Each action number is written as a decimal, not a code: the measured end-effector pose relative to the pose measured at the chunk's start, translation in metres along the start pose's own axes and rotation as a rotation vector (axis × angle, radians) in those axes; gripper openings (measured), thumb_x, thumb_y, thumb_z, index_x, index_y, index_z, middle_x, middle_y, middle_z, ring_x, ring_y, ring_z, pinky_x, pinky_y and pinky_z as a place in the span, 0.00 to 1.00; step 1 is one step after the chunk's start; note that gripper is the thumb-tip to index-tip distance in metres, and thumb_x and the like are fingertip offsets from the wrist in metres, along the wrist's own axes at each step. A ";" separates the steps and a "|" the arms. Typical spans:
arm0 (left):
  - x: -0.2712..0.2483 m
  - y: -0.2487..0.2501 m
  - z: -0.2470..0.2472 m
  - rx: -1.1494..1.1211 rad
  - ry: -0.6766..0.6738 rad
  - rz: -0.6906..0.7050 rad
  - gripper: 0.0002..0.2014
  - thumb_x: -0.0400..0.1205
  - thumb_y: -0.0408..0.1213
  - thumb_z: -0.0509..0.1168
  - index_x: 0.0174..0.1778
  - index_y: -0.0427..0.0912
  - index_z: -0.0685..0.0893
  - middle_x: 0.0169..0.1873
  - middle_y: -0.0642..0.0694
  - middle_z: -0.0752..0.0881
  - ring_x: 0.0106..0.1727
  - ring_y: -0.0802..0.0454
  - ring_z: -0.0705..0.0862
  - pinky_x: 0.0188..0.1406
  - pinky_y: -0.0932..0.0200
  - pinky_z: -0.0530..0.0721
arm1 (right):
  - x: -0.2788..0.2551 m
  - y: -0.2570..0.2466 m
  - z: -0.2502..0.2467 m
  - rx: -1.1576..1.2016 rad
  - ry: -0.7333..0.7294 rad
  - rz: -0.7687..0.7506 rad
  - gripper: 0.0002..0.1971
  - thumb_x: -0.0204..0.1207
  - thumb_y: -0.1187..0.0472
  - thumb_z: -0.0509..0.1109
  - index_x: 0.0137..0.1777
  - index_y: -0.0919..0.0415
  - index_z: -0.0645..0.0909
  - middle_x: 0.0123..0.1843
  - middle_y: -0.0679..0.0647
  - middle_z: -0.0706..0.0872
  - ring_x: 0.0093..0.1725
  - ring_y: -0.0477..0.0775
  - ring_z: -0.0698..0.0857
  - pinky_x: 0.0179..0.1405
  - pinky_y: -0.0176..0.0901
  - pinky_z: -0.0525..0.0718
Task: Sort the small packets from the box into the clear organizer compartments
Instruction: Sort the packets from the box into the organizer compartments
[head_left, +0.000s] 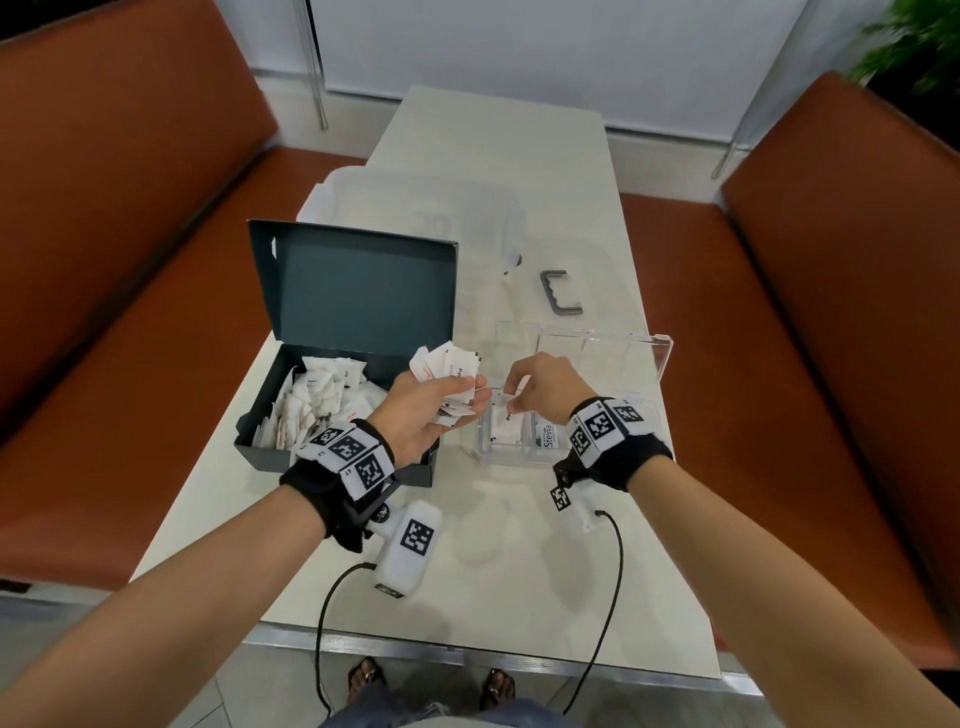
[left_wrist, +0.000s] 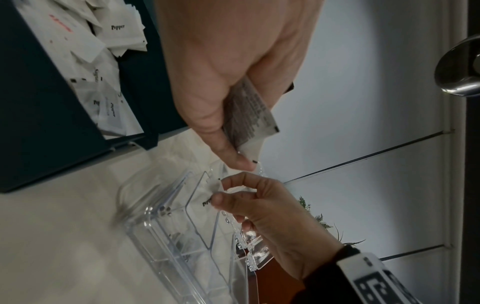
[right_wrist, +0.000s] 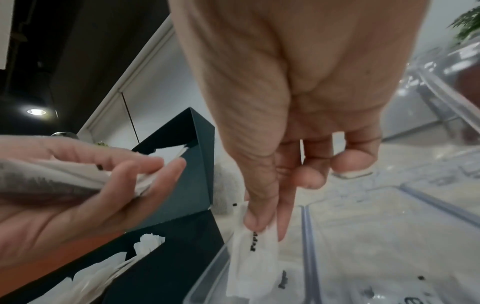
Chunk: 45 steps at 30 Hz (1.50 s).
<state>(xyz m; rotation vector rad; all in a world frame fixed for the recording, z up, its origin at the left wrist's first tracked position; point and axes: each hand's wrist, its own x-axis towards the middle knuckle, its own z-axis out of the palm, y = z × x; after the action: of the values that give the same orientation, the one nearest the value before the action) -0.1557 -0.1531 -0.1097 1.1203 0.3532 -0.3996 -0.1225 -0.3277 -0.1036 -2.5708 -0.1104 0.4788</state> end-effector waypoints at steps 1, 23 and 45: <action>0.000 0.000 -0.001 -0.003 -0.001 0.000 0.07 0.82 0.22 0.65 0.54 0.28 0.83 0.40 0.39 0.89 0.41 0.46 0.90 0.35 0.58 0.88 | 0.002 -0.001 0.003 -0.042 0.003 0.015 0.09 0.69 0.63 0.79 0.48 0.58 0.84 0.48 0.55 0.84 0.54 0.58 0.84 0.60 0.52 0.81; -0.006 -0.001 -0.013 0.029 -0.063 -0.002 0.04 0.84 0.24 0.62 0.49 0.30 0.83 0.39 0.37 0.85 0.43 0.44 0.85 0.44 0.57 0.90 | 0.007 0.010 0.025 -0.847 0.061 -0.222 0.14 0.70 0.46 0.76 0.55 0.46 0.84 0.53 0.46 0.87 0.60 0.56 0.75 0.58 0.57 0.64; -0.003 0.001 -0.012 -0.055 -0.026 -0.006 0.04 0.83 0.25 0.65 0.50 0.30 0.83 0.38 0.40 0.90 0.39 0.47 0.90 0.36 0.58 0.89 | 0.004 0.011 0.024 -0.722 0.091 -0.282 0.16 0.69 0.41 0.74 0.55 0.41 0.82 0.49 0.42 0.88 0.56 0.52 0.76 0.53 0.54 0.61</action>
<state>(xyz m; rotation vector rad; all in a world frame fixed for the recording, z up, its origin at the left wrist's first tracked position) -0.1584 -0.1417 -0.1120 1.0596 0.3426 -0.4075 -0.1272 -0.3255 -0.1295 -3.1892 -0.7185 0.2345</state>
